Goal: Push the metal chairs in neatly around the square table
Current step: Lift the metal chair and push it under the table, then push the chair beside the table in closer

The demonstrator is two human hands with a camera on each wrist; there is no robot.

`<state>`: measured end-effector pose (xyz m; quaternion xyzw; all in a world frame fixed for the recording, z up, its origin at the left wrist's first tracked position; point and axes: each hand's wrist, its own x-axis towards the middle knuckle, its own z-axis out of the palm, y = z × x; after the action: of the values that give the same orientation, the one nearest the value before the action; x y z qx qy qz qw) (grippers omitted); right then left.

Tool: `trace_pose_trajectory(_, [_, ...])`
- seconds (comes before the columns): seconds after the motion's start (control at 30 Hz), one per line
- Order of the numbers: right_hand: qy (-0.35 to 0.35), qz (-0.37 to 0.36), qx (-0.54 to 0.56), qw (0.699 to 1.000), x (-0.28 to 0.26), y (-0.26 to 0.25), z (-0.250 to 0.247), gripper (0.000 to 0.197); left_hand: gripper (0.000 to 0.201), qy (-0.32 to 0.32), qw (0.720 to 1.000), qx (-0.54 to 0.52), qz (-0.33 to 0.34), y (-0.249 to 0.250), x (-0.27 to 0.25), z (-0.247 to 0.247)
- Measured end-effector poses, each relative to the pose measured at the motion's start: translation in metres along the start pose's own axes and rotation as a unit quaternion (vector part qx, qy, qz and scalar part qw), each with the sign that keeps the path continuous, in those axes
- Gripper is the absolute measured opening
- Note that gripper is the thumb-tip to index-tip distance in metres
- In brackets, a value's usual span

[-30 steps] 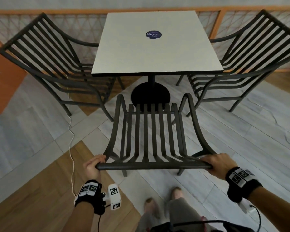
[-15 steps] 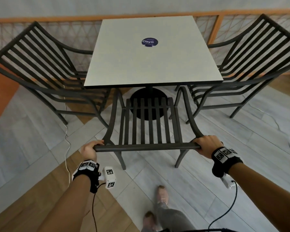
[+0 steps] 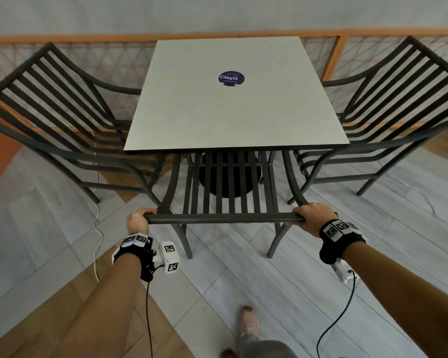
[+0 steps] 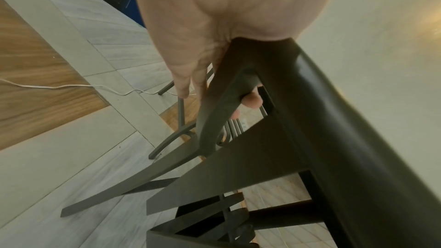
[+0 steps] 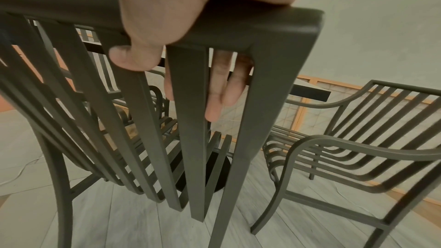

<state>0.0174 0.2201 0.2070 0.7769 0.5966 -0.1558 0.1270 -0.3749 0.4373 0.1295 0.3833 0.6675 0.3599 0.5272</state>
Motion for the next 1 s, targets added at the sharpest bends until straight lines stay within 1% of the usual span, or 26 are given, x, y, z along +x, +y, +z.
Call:
trace_pose_trajectory(0.03, [-0.009, 0.000, 0.003, 1.000, -0.002, -0.002, -0.004, 0.028, 0.029, -0.007, 1.000, -0.006, -0.001, 0.004, -0.008, 0.000])
trace_pose_trajectory(0.1, [-0.024, 0.002, 0.004, 1.000, -0.008, -0.010, -0.013, 0.024, 0.026, -0.033, 0.999, -0.009, 0.018, 0.011, -0.023, 0.000])
trace_pose_trajectory(0.13, [-0.033, -0.001, 0.009, 0.999, -0.013, -0.017, -0.020, 0.023, 0.025, -0.051, 0.998, 0.000, 0.035, 0.013, -0.029, -0.002])
trace_pose_trajectory(0.2, [-0.045, -0.029, 0.031, 0.998, -0.018, -0.037, -0.041, 0.026, 0.030, -0.092, 0.993, 0.036, 0.057, 0.016, -0.035, -0.013])
trace_pose_trajectory(0.27, [-0.040, -0.085, 0.046, 0.994, -0.017, -0.067, -0.072, 0.032, 0.028, -0.107, 0.989, 0.071, 0.079, 0.020, -0.028, -0.031])
trace_pose_trajectory(0.37, [-0.031, -0.197, 0.011, 0.980, 0.008, -0.125, -0.124, 0.034, 0.023, -0.086, 0.982, 0.126, 0.114, 0.036, -0.005, -0.065])
trace_pose_trajectory(0.43, [-0.016, -0.263, -0.001, 0.965, 0.036, -0.176, -0.157, 0.033, 0.023, -0.063, 0.979, 0.148, 0.129, 0.051, 0.018, -0.091])
trace_pose_trajectory(0.5, [-0.007, -0.320, 0.007, 0.947, 0.069, -0.233, -0.185, 0.031, 0.021, -0.042, 0.977, 0.163, 0.131, 0.065, 0.053, -0.119])
trace_pose_trajectory(0.57, [0.000, -0.363, 0.028, 0.931, 0.105, -0.296, -0.206, 0.028, 0.015, -0.031, 0.972, 0.187, 0.140, 0.077, 0.099, -0.148])
trace_pose_trajectory(0.63, [0.011, -0.388, 0.053, 0.920, 0.149, -0.359, -0.221, 0.024, 0.013, -0.029, 0.960, 0.234, 0.153, 0.090, 0.156, -0.174])
trace_pose_trajectory(0.7, [0.016, -0.393, 0.058, 0.918, 0.201, -0.414, -0.227, 0.022, 0.016, -0.040, 0.945, 0.284, 0.157, 0.104, 0.214, -0.192])
trace_pose_trajectory(0.73, [0.011, -0.379, 0.059, 0.924, 0.233, -0.439, -0.228, 0.023, 0.019, -0.046, 0.936, 0.310, 0.158, 0.113, 0.244, -0.200])
trace_pose_trajectory(0.8, [-0.024, -0.344, 0.061, 0.936, 0.293, -0.485, -0.225, 0.025, 0.021, -0.040, 0.920, 0.357, 0.158, 0.127, 0.296, -0.211])
trace_pose_trajectory(0.87, [-0.052, -0.314, 0.066, 0.946, 0.345, -0.523, -0.214, 0.027, 0.022, -0.043, 0.897, 0.405, 0.172, 0.137, 0.341, -0.216])
trace_pose_trajectory(0.93, [-0.069, -0.277, 0.048, 0.957, 0.391, -0.554, -0.196, 0.030, 0.026, -0.052, 0.864, 0.457, 0.205, 0.147, 0.379, -0.212])
trace_pose_trajectory(1.0, [-0.084, -0.229, 0.034, 0.969, 0.426, -0.575, -0.173, 0.028, 0.034, -0.062, 0.817, 0.520, 0.240, 0.155, 0.416, -0.203])
